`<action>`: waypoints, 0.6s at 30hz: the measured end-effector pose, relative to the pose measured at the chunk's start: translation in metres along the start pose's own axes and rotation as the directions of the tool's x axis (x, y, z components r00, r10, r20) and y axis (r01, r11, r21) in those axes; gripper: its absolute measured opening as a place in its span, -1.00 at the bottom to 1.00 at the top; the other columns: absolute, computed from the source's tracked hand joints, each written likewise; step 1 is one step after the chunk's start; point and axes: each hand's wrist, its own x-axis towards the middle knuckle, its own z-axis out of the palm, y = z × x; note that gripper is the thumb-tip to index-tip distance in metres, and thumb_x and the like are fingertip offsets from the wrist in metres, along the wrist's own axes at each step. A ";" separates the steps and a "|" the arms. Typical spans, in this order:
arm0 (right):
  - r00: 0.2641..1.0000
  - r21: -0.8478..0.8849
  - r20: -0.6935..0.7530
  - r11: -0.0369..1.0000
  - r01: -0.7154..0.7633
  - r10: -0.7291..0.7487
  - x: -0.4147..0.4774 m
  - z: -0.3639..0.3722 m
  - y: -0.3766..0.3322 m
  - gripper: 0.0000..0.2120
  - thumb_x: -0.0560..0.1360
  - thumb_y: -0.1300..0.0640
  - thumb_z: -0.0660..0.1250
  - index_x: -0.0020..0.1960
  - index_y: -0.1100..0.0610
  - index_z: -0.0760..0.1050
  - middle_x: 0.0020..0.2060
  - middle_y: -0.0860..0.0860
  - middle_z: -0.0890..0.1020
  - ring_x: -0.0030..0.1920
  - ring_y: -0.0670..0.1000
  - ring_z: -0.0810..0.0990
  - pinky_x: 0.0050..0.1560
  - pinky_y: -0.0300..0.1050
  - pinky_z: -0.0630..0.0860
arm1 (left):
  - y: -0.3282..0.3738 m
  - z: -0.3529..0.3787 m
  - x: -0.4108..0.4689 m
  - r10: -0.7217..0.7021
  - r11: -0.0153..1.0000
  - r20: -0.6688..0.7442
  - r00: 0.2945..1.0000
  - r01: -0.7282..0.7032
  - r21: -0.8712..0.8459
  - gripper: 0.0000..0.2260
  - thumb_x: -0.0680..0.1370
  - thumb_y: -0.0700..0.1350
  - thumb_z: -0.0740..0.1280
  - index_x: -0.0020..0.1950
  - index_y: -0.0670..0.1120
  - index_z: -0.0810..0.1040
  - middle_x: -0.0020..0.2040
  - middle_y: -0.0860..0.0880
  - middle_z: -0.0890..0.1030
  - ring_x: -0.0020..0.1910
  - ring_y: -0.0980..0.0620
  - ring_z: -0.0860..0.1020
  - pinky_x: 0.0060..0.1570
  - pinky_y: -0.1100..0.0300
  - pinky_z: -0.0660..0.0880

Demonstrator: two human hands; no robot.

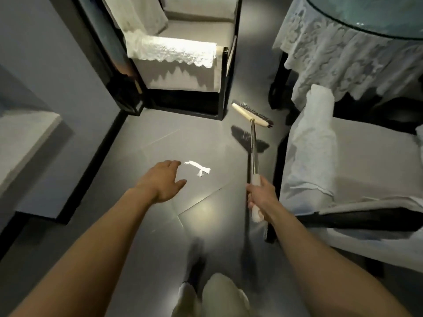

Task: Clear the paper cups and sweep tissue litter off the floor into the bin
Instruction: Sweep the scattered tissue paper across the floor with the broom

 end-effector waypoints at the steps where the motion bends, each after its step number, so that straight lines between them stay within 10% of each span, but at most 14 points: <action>1: 1.000 0.016 -0.014 1.000 -0.004 0.004 0.009 0.005 -0.007 -0.69 0.57 0.23 0.26 0.29 0.08 0.38 -0.15 0.17 0.51 -0.38 0.03 0.43 -0.55 -0.24 0.39 | -0.005 -0.008 0.016 0.027 1.000 0.007 1.000 -0.027 0.015 -0.45 0.60 0.08 0.19 0.51 -0.10 0.15 0.48 -0.11 0.26 0.43 -0.09 0.26 0.39 0.09 0.20; 18: 0.988 -0.005 -0.133 0.997 -0.073 0.071 0.296 0.057 -0.162 -0.69 0.57 0.33 0.19 0.31 0.20 0.36 -0.36 0.11 0.36 -0.49 -0.01 0.31 -0.64 -0.27 0.30 | -0.001 -0.083 0.404 0.294 0.946 0.181 0.938 -0.313 0.082 -0.47 0.61 0.04 0.19 0.51 -0.11 0.14 0.48 -0.11 0.26 0.44 -0.09 0.24 0.41 0.08 0.18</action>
